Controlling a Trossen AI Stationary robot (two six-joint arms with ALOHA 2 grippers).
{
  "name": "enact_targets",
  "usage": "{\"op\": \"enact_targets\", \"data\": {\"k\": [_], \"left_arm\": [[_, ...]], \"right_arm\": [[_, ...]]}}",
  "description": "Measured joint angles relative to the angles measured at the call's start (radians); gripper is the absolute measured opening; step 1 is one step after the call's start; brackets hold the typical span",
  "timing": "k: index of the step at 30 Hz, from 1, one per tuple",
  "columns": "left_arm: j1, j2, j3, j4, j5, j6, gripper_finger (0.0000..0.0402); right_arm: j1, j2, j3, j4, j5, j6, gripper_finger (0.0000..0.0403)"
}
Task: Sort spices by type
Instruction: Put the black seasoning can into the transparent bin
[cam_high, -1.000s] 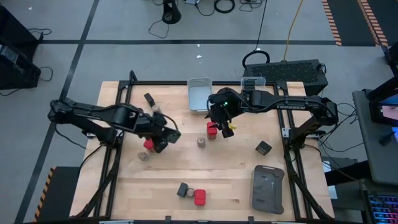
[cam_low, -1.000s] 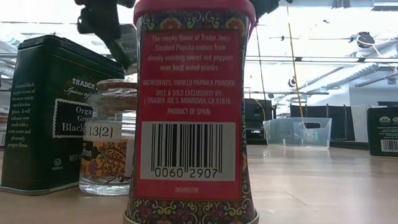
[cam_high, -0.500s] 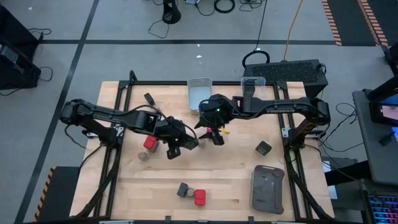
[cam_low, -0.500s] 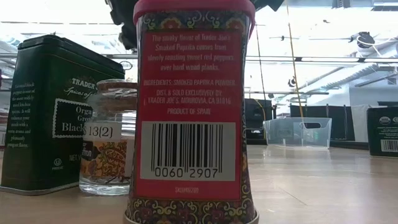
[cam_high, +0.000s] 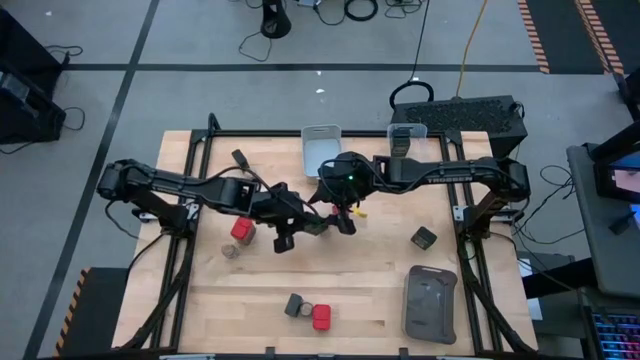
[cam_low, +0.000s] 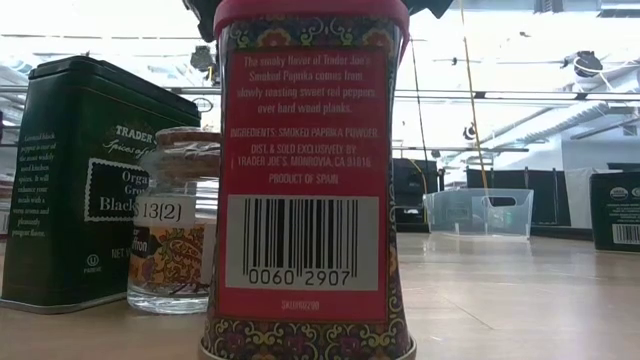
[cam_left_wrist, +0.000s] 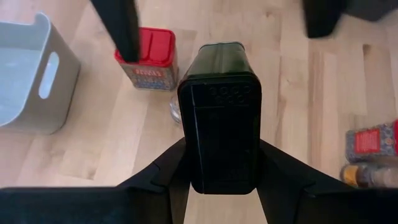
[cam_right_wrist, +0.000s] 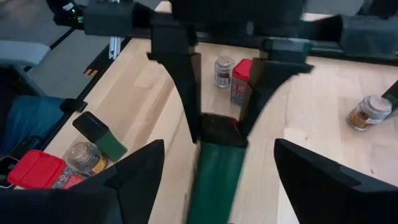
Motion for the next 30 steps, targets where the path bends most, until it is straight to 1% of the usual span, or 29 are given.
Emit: {"op": "enact_targets", "data": {"k": [4,7,14,18,24,30], "left_arm": [[0.015,0.002,0.000,0.029,-0.002,0.022,0.0153],[0.022,0.001,0.000,0.065,-0.002,0.026,0.0153],[0.025,0.001,0.000,0.079,-0.002,0.044,0.0154],[0.028,0.001,0.000,0.088,-0.008,0.044,0.0154],[0.030,0.001,0.000,0.094,-0.025,0.044,0.0154],[0.030,0.001,0.000,0.103,-0.026,0.044,0.0154]], "right_arm": [[0.000,0.005,0.000,0.009,0.013,0.028,0.0282],[0.000,0.013,0.000,0.008,0.057,0.037,0.0278],[0.000,0.021,-0.001,0.006,0.058,0.040,0.0276],[0.000,0.022,-0.001,0.002,0.059,0.041,0.0269],[0.000,0.022,-0.001,0.003,0.063,0.041,0.0242],[-0.001,0.022,-0.001,0.003,0.063,0.040,0.0196]]}}
